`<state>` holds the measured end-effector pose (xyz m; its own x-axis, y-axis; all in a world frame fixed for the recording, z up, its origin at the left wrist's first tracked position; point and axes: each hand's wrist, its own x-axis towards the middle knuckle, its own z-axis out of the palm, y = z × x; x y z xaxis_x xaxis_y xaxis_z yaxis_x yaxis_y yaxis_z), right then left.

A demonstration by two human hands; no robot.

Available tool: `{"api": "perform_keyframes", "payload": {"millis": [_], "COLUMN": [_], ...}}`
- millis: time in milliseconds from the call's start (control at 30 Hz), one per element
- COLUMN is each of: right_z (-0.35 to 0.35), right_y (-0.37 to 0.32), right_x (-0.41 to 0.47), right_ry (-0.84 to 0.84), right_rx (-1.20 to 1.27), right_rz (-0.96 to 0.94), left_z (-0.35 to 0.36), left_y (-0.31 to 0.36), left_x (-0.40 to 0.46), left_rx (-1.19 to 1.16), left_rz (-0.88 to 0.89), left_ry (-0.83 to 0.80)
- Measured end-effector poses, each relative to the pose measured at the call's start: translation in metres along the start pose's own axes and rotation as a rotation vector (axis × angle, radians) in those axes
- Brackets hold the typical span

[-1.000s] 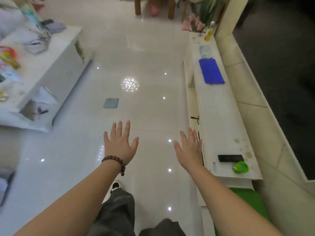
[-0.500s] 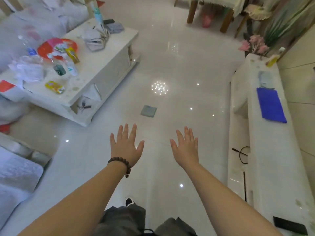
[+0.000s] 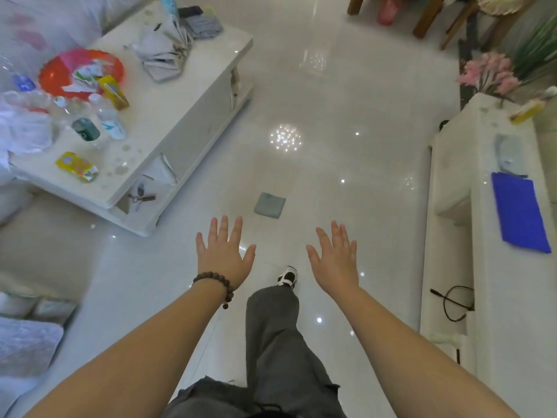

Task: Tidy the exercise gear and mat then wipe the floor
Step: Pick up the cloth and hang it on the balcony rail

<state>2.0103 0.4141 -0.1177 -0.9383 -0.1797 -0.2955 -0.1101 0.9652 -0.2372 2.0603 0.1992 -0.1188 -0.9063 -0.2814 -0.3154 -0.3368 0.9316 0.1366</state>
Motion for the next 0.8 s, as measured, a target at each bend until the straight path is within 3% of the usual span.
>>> {"api": "perform_keyframes", "payload": {"millis": [333, 800], "right_z": [-0.036, -0.018], "right_y": [-0.008, -0.03], "right_x": [0.217, 0.358], "right_ry": [-0.07, -0.186], "right_rx": [0.019, 0.043], "right_rz": [-0.071, 0.024], "left_z": [-0.037, -0.049], "left_y": [0.046, 0.031], "left_x": [0.201, 0.371], "left_rx": [0.04, 0.057], "left_rz": [-0.007, 0.03], "left_ry": [-0.026, -0.135]}}
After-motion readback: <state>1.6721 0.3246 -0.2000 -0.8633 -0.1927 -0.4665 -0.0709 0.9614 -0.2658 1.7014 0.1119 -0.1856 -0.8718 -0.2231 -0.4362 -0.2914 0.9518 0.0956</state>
